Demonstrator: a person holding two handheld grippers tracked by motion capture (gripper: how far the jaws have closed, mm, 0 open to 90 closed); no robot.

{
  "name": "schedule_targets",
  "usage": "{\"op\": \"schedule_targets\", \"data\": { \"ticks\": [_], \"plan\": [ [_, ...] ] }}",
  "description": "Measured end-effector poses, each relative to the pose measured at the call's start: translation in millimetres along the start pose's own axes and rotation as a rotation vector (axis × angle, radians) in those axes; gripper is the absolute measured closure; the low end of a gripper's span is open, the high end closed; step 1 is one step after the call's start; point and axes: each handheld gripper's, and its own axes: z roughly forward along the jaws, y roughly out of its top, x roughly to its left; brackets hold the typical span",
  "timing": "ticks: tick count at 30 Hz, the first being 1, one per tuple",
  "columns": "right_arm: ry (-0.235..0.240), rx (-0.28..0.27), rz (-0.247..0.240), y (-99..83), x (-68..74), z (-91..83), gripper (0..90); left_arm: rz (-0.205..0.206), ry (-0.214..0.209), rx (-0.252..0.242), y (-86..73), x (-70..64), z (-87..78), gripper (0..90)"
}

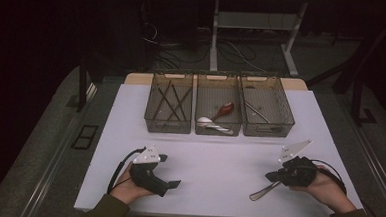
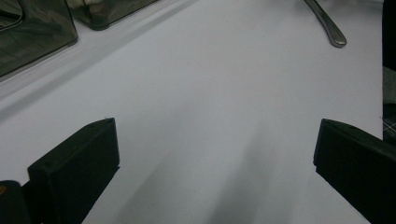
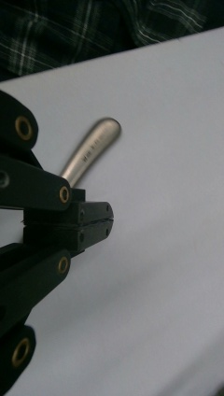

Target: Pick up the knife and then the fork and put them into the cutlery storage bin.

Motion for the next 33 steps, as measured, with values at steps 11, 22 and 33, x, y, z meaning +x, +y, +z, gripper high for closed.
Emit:
{"op": "schedule_targets", "data": {
  "ticks": [11,22,33],
  "plan": [
    [0.052,0.044,-0.04,-15.6,20.4,12.2,88.9,-0.001,0.0,0.001,0.0,-0.4,0.2,0.0],
    [0.054,0.031,-0.051,-14.5,21.7,16.9,89.1,-0.003,-0.001,0.001,0.0,-0.4,0.9,0.0],
    [0.033,0.009,-0.042,-5.9,15.0,23.3,89.1,-0.001,-0.001,0.002,0.1,-0.5,0.9,0.0]
  ]
}}
